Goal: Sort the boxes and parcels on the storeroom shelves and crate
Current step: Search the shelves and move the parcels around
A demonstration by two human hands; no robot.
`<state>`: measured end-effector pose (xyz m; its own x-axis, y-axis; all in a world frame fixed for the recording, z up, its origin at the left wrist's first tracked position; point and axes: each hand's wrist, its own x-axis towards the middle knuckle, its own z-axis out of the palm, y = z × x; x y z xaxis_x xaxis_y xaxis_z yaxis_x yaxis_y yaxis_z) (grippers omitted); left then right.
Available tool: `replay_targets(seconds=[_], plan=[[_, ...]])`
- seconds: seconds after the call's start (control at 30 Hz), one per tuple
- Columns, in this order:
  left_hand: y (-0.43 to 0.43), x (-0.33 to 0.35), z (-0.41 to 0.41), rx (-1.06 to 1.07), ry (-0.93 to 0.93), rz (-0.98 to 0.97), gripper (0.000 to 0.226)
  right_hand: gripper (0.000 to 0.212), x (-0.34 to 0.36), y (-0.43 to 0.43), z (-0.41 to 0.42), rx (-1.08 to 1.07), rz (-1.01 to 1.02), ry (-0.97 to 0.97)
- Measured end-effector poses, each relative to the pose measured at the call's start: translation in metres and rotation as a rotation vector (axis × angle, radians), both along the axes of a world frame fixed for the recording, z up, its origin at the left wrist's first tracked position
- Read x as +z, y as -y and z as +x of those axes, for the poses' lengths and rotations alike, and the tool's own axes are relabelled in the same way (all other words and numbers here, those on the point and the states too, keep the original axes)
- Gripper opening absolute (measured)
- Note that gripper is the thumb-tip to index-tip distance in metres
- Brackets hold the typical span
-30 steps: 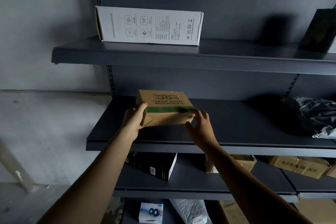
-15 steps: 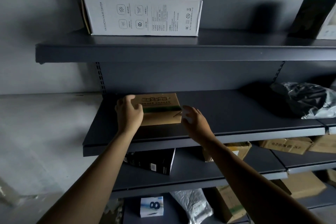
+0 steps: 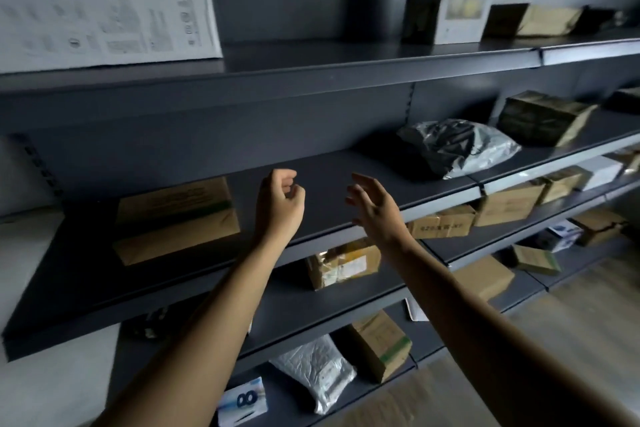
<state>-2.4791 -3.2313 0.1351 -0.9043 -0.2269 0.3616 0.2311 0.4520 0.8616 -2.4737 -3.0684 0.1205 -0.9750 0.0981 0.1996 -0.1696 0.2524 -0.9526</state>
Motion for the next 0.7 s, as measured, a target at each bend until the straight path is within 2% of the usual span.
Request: replay_targets(seconds=[0.23, 0.6, 0.7], plan=[[-0.183, 0.015, -0.001, -0.178, 0.047, 0.129, 0.023, 0.033, 0.007, -0.174, 0.014, -0.152, -0.045, -0.019], [-0.475, 0.017, 0.007, -0.418, 0.107, 0.120, 0.021, 0.035, 0.020, -0.438, 0.063, -0.343, -0.078, -0.041], [-0.544, 0.012, 0.003, -0.479, 0.116, 0.121, 0.018, 0.026, 0.018, -0.497, 0.068, -0.407, -0.099, -0.047]])
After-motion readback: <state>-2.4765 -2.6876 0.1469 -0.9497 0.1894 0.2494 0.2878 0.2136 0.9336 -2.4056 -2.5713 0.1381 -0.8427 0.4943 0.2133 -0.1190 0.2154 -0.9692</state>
